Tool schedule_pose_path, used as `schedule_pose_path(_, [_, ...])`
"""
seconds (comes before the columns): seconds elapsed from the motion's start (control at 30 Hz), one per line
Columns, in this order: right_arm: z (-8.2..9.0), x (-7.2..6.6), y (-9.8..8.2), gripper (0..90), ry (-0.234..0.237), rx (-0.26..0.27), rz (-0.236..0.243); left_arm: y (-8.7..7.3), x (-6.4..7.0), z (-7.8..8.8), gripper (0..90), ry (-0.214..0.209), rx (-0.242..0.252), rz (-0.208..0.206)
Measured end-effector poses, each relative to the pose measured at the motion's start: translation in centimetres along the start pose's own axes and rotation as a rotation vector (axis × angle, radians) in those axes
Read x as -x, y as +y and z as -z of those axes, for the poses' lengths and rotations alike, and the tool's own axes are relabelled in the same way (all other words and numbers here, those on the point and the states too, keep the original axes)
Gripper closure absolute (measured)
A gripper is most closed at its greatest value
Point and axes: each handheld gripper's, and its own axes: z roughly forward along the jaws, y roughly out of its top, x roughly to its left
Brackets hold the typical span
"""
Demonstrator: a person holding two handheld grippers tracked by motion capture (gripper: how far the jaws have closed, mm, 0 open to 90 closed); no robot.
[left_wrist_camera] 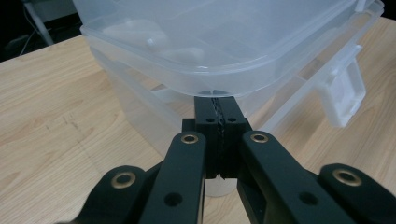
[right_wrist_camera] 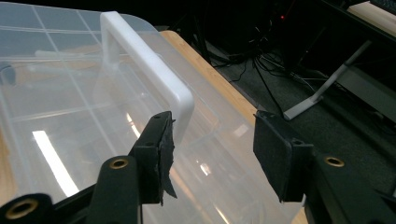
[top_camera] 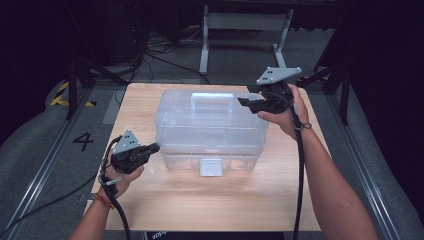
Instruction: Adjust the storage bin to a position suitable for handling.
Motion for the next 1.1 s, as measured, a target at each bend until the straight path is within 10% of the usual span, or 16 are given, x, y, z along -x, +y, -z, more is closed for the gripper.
schedule_pose_path(0.67, [5.5,1.8,-7.0,41.7,-0.1,0.067,-0.072,0.8,-0.5,0.2,89.9,0.018,0.003,-0.008])
schedule_pose_path(1.1, [4.2,1.4,-11.9,42.5,-0.075,0.002,-0.094,2.1,-0.7,0.5,89.9,0.026,-0.002,-0.025])
